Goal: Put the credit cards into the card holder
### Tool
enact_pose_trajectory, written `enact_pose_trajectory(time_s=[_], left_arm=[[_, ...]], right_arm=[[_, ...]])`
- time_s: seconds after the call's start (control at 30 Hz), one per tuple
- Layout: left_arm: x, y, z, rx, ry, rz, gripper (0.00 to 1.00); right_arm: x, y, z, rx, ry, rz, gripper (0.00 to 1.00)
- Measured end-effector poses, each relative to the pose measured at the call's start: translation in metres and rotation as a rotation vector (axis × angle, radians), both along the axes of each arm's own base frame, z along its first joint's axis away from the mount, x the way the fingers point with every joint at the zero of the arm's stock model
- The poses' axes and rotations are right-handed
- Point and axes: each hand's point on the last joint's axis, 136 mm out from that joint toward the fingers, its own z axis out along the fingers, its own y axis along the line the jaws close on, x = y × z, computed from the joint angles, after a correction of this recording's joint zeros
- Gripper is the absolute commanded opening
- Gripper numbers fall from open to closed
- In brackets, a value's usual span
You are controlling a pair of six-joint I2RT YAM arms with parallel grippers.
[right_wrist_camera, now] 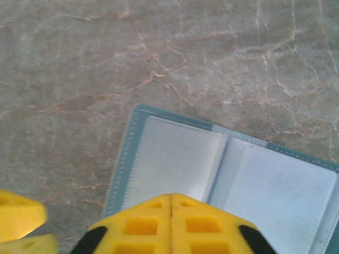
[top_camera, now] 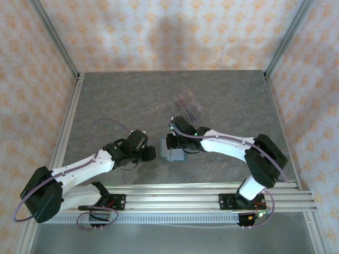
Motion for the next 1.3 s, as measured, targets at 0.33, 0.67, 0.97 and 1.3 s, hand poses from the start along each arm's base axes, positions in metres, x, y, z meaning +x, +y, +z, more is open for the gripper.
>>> enact_pose_trajectory(time_s=[0.33, 0.67, 0.97, 1.3], left_arm=[[0.036, -0.020, 0.001, 0.038, 0.037, -0.024, 0.38], [0.052, -0.021, -0.017, 0.102, 0.118, -0.037, 0.33], [0.054, -0.011, -0.038, 0.140, 0.172, -0.028, 0.28], [0.063, -0.005, -0.056, 0.161, 0.191, -0.019, 0.24]], right_arm=[[0.007, 0.005, -0.039, -0.099, 0.055, 0.001, 0.04], [0.011, 0.015, -0.054, -0.145, 0.089, 0.032, 0.19], [0.009, 0.018, -0.059, -0.168, 0.113, 0.069, 0.26], [0.008, 0.020, -0.059, -0.170, 0.143, 0.100, 0.27]])
